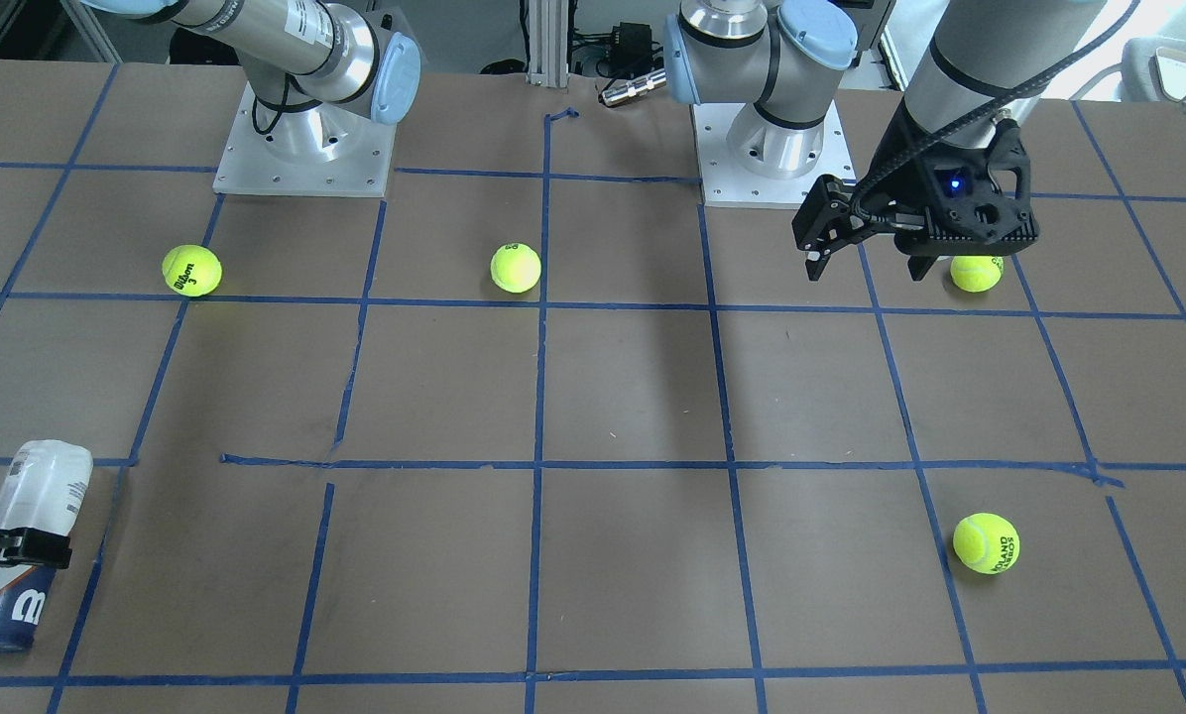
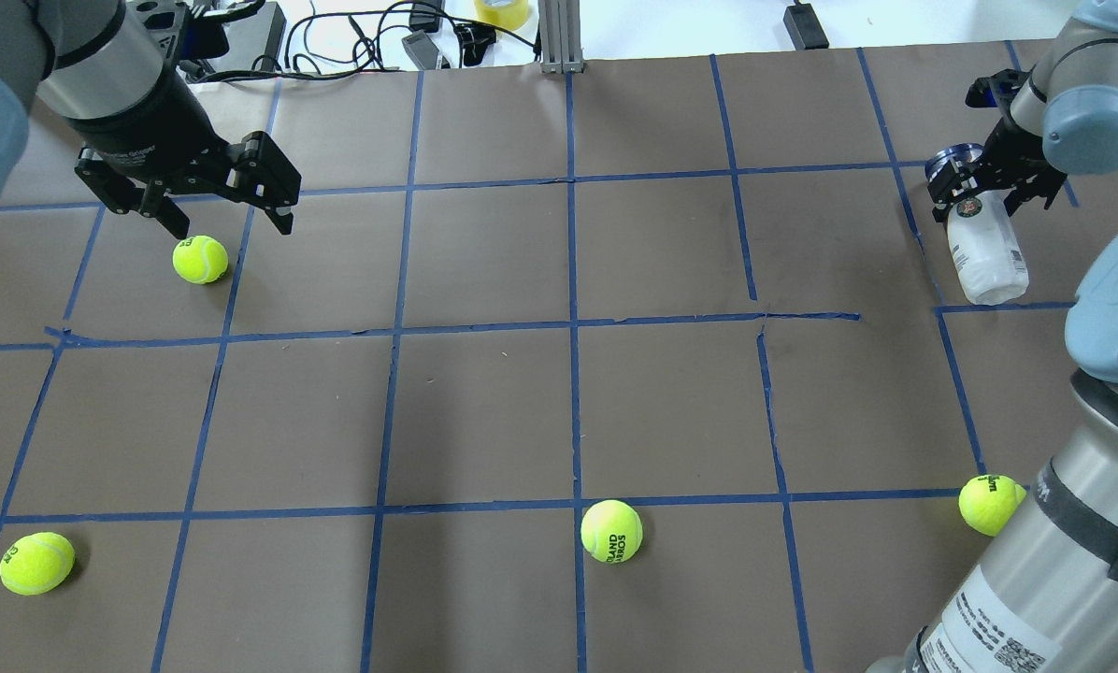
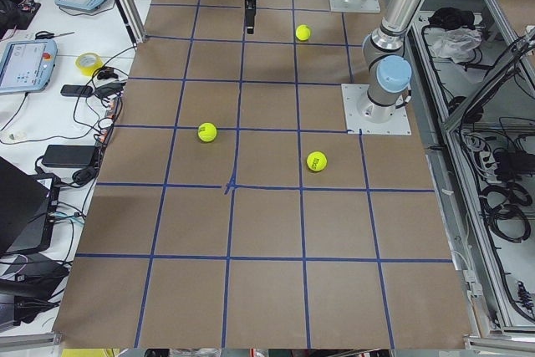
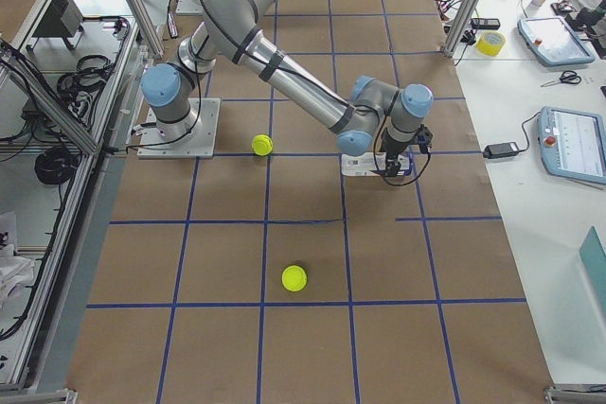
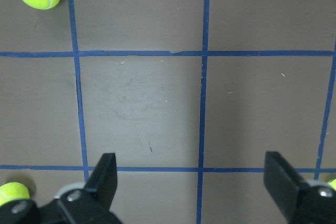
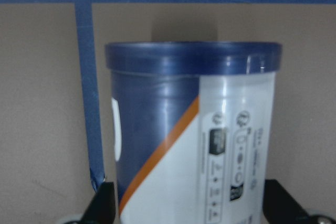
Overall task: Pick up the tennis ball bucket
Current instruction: 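Lower the right gripper around the upright white tennis ball can and close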
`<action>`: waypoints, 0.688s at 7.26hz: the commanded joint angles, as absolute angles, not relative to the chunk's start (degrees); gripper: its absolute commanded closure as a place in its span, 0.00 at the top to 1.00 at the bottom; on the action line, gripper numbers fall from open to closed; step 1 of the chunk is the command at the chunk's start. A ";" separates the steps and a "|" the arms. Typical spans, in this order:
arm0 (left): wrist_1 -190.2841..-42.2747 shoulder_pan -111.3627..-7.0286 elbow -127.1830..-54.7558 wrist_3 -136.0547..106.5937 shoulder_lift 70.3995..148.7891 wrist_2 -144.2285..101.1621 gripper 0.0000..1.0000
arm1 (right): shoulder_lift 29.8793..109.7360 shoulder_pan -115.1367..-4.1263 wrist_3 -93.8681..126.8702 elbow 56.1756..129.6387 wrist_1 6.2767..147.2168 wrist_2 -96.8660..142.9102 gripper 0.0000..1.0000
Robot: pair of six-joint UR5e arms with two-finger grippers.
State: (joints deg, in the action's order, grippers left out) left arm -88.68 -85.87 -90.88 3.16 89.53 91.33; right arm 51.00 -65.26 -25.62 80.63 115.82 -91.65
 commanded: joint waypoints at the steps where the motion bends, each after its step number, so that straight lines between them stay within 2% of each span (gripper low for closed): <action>1: -88.68 -85.87 -90.88 3.16 89.47 91.32 1.00 | 50.80 -65.21 -26.10 81.38 115.84 -91.58 1.00; 2: -88.68 -85.87 -90.88 3.25 89.56 91.32 1.00 | 50.71 -65.13 -26.10 81.56 115.84 -91.76 1.00; 3: -88.59 -85.87 -90.97 3.16 89.56 91.32 1.00 | 50.80 -65.21 -26.10 81.56 115.84 -91.84 0.96; 4: -88.59 -85.87 -90.97 3.16 89.56 91.23 1.00 | 50.63 -65.13 -26.54 81.82 115.93 -91.93 0.89; 5: -88.59 -85.87 -90.97 3.16 89.65 91.23 1.00 | 50.63 -65.13 -26.89 81.83 116.19 -91.93 0.75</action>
